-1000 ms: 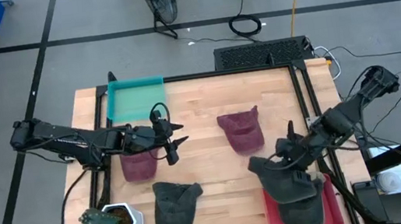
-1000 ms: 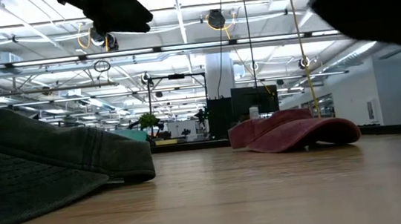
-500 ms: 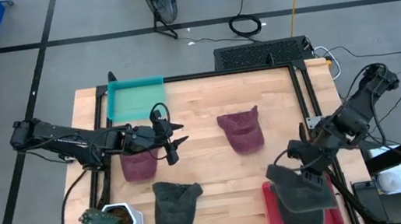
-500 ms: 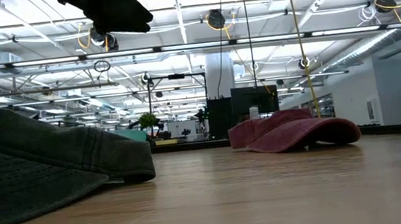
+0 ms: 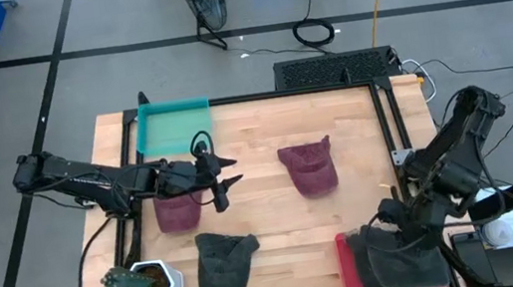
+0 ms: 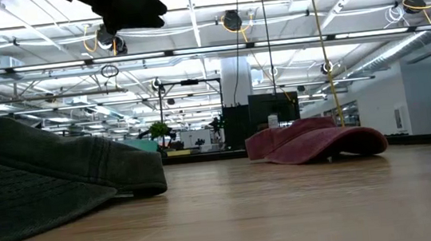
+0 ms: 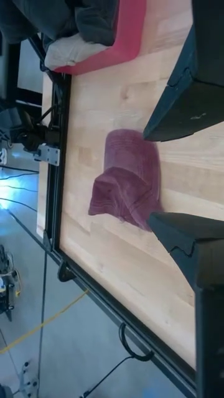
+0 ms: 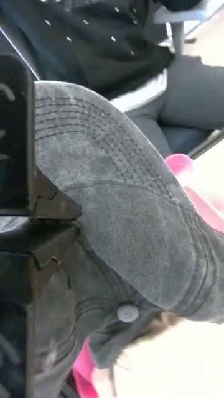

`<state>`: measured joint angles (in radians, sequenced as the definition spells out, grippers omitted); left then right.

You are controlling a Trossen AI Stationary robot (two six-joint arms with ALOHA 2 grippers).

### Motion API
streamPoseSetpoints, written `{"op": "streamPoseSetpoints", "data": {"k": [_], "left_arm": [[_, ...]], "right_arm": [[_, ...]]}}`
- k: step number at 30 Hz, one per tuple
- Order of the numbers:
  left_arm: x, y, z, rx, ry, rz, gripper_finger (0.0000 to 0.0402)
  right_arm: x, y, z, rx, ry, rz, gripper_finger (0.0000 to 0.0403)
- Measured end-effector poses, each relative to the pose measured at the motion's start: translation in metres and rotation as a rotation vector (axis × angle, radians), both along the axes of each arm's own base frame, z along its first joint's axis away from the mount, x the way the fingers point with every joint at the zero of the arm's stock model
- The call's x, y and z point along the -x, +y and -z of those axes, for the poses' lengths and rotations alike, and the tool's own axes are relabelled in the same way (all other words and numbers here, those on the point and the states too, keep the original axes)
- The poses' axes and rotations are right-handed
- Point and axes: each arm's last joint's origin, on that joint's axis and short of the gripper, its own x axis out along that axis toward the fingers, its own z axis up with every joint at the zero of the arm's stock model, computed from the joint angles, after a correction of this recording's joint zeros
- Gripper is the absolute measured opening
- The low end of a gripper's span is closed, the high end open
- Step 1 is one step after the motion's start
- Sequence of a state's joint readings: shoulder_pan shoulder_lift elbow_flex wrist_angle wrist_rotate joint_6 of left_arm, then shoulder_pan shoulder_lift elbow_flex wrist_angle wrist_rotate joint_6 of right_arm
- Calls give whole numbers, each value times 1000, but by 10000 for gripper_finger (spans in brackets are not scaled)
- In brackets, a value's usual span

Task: Pick & Place hat
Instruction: Put the top black cap into the pink bin

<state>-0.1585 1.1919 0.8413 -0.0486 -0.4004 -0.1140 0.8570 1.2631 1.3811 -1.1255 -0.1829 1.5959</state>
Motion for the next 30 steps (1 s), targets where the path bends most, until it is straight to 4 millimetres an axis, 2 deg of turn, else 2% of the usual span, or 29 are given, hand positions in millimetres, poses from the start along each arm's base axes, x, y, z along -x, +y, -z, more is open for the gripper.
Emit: {"op": "streamPoseSetpoints", "data": {"k": [7,15,22,26,30], "left_arm": [[0,0,0,-7,2,2,200],[0,0,0,-7,2,5,200],[0,0,0,-5,2,5,200],[0,0,0,-5,2,5,200],[0,0,0,-5,2,5,200]], "right_arm": [[-12,13,16,67,20,-28,6],[-32,36,34,55,-14,-94,6],[-45,51,61,131,47,-132,6],[-46,54,78,142,128,-142,6],[-38,49,96,167,217,-102,6]]}}
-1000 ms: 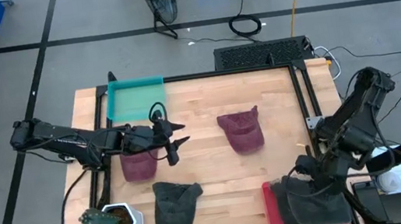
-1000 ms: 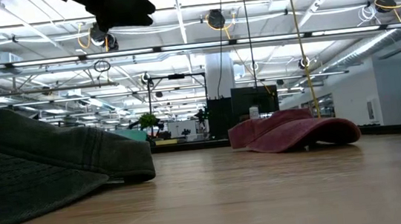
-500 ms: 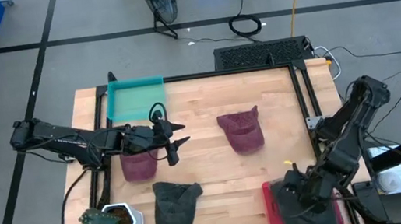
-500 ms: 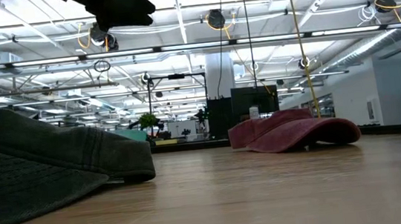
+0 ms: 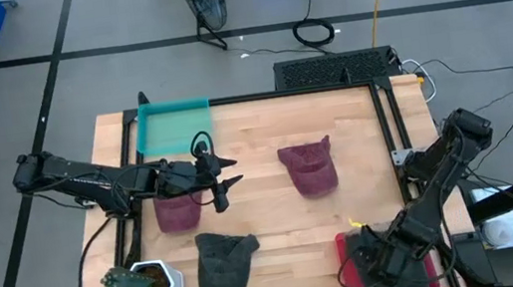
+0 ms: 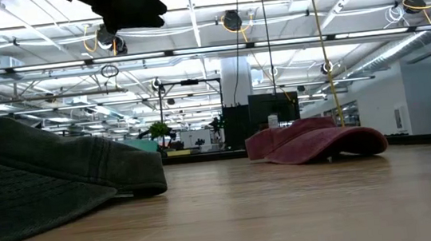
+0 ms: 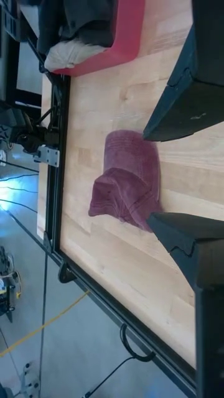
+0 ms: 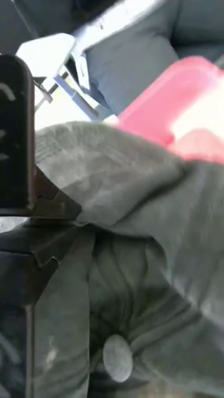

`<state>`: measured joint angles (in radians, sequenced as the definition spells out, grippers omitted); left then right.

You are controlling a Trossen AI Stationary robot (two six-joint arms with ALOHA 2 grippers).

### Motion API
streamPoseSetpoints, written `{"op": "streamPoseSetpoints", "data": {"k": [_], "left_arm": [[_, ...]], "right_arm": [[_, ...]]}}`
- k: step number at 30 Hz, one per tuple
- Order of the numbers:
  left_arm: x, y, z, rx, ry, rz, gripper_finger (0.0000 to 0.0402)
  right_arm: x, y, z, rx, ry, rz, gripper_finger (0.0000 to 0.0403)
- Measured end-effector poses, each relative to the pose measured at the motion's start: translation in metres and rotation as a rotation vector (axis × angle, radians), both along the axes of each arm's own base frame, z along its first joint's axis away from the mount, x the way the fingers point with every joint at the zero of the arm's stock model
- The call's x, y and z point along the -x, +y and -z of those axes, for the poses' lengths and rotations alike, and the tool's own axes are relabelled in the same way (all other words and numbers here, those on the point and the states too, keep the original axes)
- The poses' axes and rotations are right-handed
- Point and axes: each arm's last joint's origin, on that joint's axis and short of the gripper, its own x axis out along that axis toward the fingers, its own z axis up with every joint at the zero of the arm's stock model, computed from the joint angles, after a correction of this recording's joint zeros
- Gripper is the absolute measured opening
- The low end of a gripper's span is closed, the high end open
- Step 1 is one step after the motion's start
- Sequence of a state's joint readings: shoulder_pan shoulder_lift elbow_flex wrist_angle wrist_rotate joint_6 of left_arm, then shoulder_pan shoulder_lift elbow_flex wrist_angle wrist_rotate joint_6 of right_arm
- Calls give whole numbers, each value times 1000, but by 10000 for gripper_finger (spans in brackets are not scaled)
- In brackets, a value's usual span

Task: Pick & Place hat
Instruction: Put the top black cap into the pink bin

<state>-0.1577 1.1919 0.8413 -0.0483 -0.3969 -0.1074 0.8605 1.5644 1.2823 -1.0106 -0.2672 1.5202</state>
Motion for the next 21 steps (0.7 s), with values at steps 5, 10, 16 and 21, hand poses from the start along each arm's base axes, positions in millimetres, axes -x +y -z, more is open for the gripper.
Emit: {"op": "streamPoseSetpoints", "data": {"k": [5,10,16,21], "left_arm": [[0,0,0,0,0,0,200],[0,0,0,1,0,0,200],[0,0,0,1,0,0,200],[0,0,0,1,0,0,200]], "right_arm": [[11,-8,21,37,43,37,6],[12,-10,35,-39,-13,57,7],[13,-20,31,-53,-126,119,7],[17,-35,19,49,-303,188,7]]}}
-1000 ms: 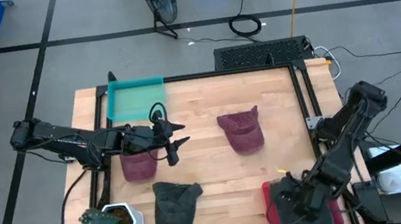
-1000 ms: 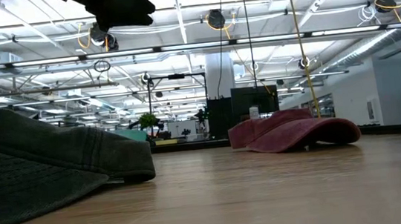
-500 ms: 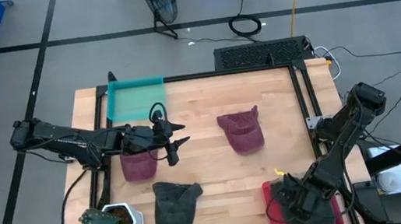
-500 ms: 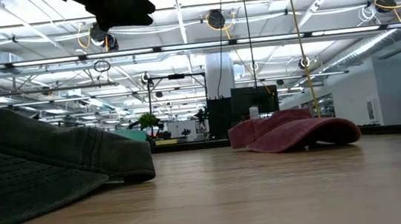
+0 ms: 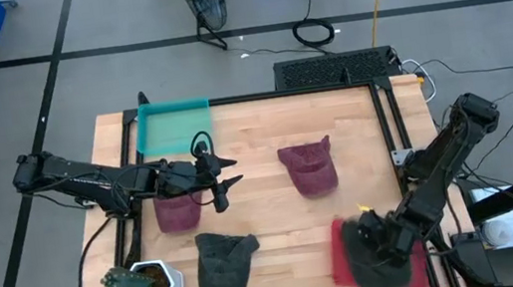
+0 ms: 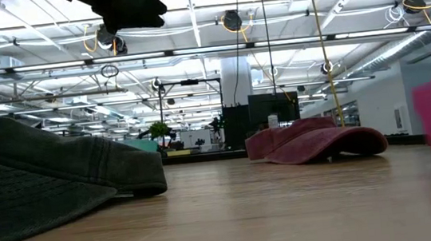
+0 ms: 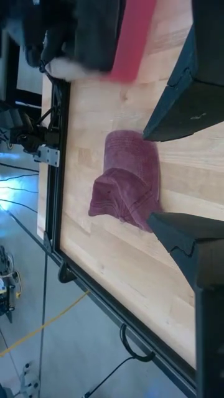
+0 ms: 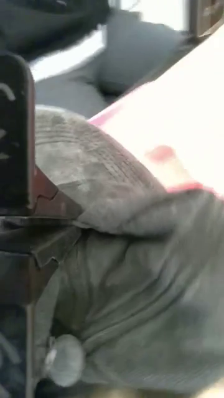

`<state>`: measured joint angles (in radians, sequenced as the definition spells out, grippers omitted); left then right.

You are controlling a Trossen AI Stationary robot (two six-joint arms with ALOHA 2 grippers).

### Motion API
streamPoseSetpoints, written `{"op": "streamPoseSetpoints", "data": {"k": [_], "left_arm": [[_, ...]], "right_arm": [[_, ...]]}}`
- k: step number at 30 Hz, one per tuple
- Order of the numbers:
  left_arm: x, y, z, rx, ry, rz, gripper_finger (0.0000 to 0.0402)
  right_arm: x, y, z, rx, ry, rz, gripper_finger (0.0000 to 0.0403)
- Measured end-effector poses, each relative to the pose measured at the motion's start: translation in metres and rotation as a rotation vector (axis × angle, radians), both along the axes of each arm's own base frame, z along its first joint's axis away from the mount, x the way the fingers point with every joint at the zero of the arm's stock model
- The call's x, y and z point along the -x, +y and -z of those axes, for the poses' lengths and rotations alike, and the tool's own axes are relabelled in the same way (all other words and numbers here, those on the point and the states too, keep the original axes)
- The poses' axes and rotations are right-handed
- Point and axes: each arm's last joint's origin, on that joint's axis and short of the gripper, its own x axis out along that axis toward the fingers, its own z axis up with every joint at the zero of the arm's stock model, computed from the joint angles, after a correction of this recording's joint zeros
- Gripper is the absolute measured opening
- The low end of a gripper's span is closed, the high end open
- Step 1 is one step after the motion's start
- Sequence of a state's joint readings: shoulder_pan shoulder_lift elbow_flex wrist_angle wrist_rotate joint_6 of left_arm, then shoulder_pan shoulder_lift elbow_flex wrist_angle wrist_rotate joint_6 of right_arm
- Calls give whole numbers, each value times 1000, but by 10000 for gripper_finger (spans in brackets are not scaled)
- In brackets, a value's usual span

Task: Pick & Place hat
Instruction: Put the top black cap into the pink bin

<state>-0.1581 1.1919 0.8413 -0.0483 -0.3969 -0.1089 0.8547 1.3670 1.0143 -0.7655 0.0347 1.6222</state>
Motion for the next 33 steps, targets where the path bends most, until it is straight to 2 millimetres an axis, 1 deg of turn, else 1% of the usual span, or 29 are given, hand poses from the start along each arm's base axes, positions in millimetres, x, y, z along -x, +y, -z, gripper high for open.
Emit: {"op": "streamPoseSetpoints", "data": {"k": [3,6,14,17,19,22,27,30,33], "left_arm": [[0,0,0,0,0,0,200],[0,0,0,0,0,0,200],[0,0,0,1,0,-1,200],[0,0,0,3,-1,-1,200],[0,0,0,2,0,-1,200],[0,0,0,3,-1,-1,200],[0,0,0,3,-1,-2,200],[0,0,0,3,-1,-2,200],[0,0,0,3,-1,-2,200]], "right_arm": [[2,-4,-2,17,-33,16,7],[3,-5,3,18,-22,21,7],[7,-9,39,-46,-55,29,7],[8,-9,45,-89,-51,12,7],[10,-11,41,-109,-55,8,7],[14,-16,30,-112,-109,20,7],[18,-29,11,-48,-293,27,7],[20,-33,5,-16,-359,29,7],[21,-34,3,2,-383,11,7]]}}
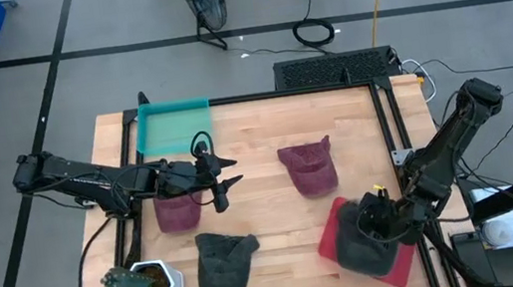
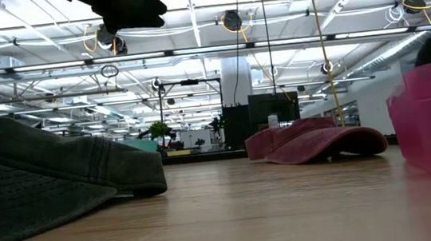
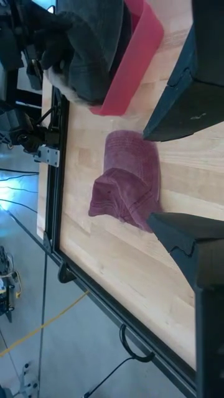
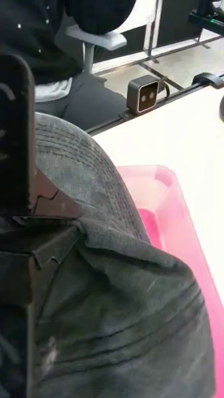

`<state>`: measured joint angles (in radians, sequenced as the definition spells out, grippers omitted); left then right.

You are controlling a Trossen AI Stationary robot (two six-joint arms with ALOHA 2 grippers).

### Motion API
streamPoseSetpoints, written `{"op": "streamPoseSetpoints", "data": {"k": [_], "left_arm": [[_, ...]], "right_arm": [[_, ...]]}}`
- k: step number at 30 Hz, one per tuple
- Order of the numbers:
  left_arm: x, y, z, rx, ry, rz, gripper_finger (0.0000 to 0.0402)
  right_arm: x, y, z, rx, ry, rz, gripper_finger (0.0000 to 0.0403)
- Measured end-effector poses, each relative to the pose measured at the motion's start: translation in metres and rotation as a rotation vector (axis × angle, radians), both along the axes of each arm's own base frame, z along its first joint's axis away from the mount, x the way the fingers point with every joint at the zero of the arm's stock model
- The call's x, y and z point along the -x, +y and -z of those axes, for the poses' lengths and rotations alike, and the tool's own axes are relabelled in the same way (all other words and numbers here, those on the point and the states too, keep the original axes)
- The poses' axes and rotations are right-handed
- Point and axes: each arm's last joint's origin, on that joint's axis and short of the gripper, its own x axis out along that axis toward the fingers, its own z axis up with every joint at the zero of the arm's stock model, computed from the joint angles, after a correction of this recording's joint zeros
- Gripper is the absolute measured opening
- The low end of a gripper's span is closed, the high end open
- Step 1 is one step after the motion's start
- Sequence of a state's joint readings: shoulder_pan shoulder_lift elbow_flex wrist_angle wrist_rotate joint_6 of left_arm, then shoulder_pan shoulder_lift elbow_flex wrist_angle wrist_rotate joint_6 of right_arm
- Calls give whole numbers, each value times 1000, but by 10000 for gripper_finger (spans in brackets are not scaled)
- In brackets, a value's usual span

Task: Pick & Place hat
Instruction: Put the top black cap into the pink bin

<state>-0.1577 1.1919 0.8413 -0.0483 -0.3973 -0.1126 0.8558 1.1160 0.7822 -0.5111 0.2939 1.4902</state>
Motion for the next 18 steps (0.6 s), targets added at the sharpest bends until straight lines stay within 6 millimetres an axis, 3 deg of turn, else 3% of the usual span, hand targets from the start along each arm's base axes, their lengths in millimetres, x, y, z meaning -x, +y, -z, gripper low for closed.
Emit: {"op": "streamPoseSetpoints", "data": {"k": [9,18], "left_arm": [[0,0,0,1,-1,0,200],[0,0,0,1,-1,0,200]], "right_arm": [[-1,0,0,79,-41,-81,20],[-1,-1,0,108,-50,-110,91]]}}
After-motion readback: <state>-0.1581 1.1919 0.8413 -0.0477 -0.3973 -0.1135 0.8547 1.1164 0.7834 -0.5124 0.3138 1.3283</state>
